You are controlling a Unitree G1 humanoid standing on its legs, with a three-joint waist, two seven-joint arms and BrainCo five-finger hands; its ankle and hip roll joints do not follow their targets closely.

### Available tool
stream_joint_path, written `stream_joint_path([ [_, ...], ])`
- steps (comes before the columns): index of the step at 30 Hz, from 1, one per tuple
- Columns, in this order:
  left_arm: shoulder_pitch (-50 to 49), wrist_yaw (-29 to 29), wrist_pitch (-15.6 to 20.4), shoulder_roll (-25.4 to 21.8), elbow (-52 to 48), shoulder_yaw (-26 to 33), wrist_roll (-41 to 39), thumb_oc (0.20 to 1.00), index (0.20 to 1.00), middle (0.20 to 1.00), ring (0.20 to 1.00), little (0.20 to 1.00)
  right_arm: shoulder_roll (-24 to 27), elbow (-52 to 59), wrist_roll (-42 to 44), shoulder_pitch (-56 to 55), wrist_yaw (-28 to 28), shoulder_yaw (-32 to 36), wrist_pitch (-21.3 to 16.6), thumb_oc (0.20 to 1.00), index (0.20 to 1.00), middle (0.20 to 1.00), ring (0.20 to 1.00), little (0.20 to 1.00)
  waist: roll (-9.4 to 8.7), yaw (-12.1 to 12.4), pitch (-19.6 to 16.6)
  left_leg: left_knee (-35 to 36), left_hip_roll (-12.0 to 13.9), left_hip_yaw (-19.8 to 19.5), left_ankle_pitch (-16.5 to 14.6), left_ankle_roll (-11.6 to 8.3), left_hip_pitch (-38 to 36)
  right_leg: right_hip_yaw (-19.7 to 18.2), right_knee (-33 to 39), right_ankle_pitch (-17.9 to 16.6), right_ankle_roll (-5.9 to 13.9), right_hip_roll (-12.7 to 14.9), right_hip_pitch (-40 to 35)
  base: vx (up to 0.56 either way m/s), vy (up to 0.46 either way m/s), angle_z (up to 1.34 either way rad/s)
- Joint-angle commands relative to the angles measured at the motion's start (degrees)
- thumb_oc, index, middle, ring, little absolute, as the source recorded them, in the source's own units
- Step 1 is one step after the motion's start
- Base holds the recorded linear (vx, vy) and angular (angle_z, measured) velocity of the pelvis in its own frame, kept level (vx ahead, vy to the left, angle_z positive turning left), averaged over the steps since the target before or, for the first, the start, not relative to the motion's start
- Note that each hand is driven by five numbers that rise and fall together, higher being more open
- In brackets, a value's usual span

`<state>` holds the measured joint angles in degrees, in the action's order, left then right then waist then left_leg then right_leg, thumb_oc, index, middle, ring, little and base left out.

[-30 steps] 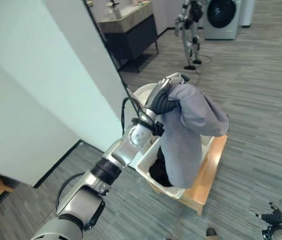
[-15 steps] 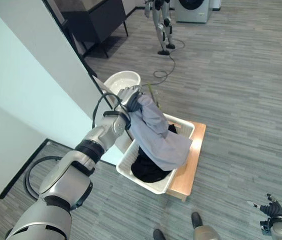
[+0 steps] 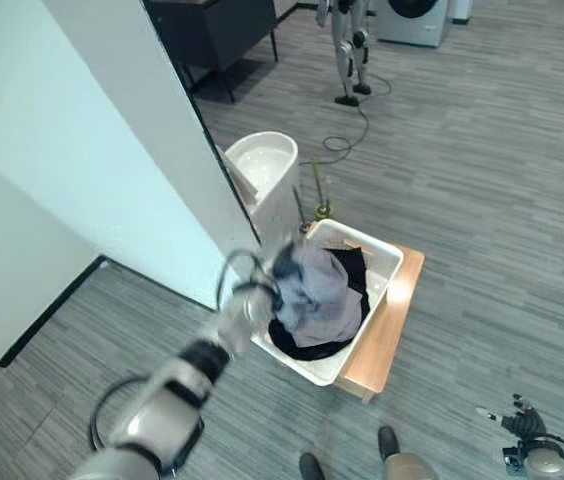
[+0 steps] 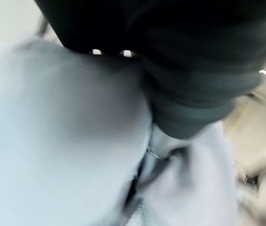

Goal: Pick up bed clothes into laundry basket.

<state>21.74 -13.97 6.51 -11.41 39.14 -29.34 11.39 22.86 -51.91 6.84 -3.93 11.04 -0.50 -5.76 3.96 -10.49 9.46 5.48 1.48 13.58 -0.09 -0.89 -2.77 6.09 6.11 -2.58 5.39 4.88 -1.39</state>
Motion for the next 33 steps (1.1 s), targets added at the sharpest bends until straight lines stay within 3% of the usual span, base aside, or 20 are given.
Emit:
stream_joint_path([
  [1,5.9,0.9,4.6,2.4,0.1,0.8,-11.0,1.000,1.000,1.000,1.000,1.000,1.5,-2.4,2.6,-0.1,0.5,1.0,-1.3,1.000,1.000,1.000,1.000,1.000,-1.72,2.2,-3.5,-0.5,1.9,-0.4,-1.4,-1.81,-0.4,2.5,-1.1,-2.9,3.27,4.4,1.0,-0.02,-0.011,0.09],
  [11,1.2,1.2,5.9,-0.5,-12.3,3.3,-16.9,1.000,1.000,1.000,1.000,1.000,1.8,10.1,-2.2,-1.8,-0.6,-2.4,-2.7,1.000,1.000,1.000,1.000,1.000,-1.68,3.8,-3.5,-0.5,1.7,-2.0,-0.8,-1.87,-0.3,3.4,-1.1,-2.6,2.93,4.5,-0.2,-0.03,-0.017,0.09],
  [18,-3.6,1.5,8.1,-3.9,-26.2,8.4,-21.0,1.000,1.000,1.000,1.000,1.000,2.7,22.6,-4.1,-3.9,-2.4,-3.1,-5.2,1.000,1.000,1.000,1.000,1.000,-1.71,6.0,-4.3,-0.5,1.6,-3.3,-0.4,-1.79,-0.3,4.9,-1.1,-2.4,2.75,4.7,-1.0,-0.02,-0.020,0.09],
  [19,-12.2,7.3,7.5,-2.9,-25.7,9.6,-39.0,1.000,1.000,1.000,1.000,1.000,-4.8,44.1,6.6,-2.5,-1.8,-3.3,-6.0,1.000,1.000,1.000,1.000,1.000,-3.03,7.0,0.8,-1.8,-4.0,-22.5,-0.1,1.63,-0.1,-10.2,-11.6,2.8,-0.96,-4.5,2.5,0.01,-0.027,0.13],
  [22,-12.4,6.8,7.3,-2.6,-25.2,10.3,-38.9,1.000,1.000,1.000,1.000,1.000,-4.4,45.1,5.6,-3.2,-2.3,-3.3,-5.7,1.000,1.000,1.000,1.000,1.000,-3.25,7.0,0.5,-1.7,-3.7,-21.8,-0.4,1.54,-0.7,-10.7,-10.6,2.5,-0.87,-4.4,1.6,0.06,-0.012,-0.04],
  [24,-13.2,6.5,7.2,-2.3,-24.8,11.2,-38.8,1.000,1.000,1.000,1.000,1.000,-2.2,48.8,2.3,-3.2,-3.5,-4.1,-5.6,1.000,1.000,1.000,1.000,1.000,-3.71,7.6,-0.6,-1.6,-3.2,-19.2,-1.1,1.46,-2.2,-10.6,-8.8,1.1,-0.70,-3.8,0.0,0.13,-0.003,-0.27],
  [29,-14.0,5.1,6.6,-2.4,-24.2,11.6,-35.7,1.000,1.000,1.000,1.000,1.000,-0.5,54.0,-1.5,-3.8,-3.3,-3.8,-6.2,1.000,1.000,1.000,1.000,1.000,-3.96,7.9,-1.9,-0.9,-2.3,-17.7,-1.5,1.29,-3.6,-9.5,-7.5,1.6,-0.77,-3.4,-1.0,0.07,-0.028,-0.30],
  [31,-13.5,4.3,6.9,-2.8,-24.7,12.2,-35.0,1.000,1.000,1.000,1.000,1.000,-0.3,55.1,-3.9,-1.7,-3.1,-5.2,-5.8,1.000,1.000,1.000,1.000,1.000,-3.54,8.6,-1.9,-0.5,-1.6,-17.2,-1.5,1.35,-3.7,-8.4,-10.9,2.3,-0.17,-4.0,0.4,0.00,-0.063,-0.18],
  [32,-13.2,2.8,7.0,-3.8,-26.9,12.4,-33.5,1.000,1.000,1.000,1.000,1.000,0.4,56.7,-5.4,-0.8,-3.4,-6.3,-5.6,1.000,1.000,1.000,1.000,1.000,-3.28,8.5,-1.1,-0.5,-0.8,-18.1,-0.7,1.33,-3.8,-9.1,-18.1,1.1,1.47,-5.7,3.6,-0.01,-0.048,-0.19],
  [33,-13.2,2.8,7.0,-3.8,-26.9,12.4,-33.5,1.000,1.000,1.000,1.000,1.000,0.4,56.7,-5.4,-0.8,-3.4,-6.3,-5.6,1.000,1.000,1.000,1.000,1.000,-3.32,8.5,-1.2,-0.5,-0.8,-18.1,-0.7,1.32,-3.7,-9.1,-18.5,1.3,1.47,-5.7,3.9,-0.02,-0.089,-0.14],
])
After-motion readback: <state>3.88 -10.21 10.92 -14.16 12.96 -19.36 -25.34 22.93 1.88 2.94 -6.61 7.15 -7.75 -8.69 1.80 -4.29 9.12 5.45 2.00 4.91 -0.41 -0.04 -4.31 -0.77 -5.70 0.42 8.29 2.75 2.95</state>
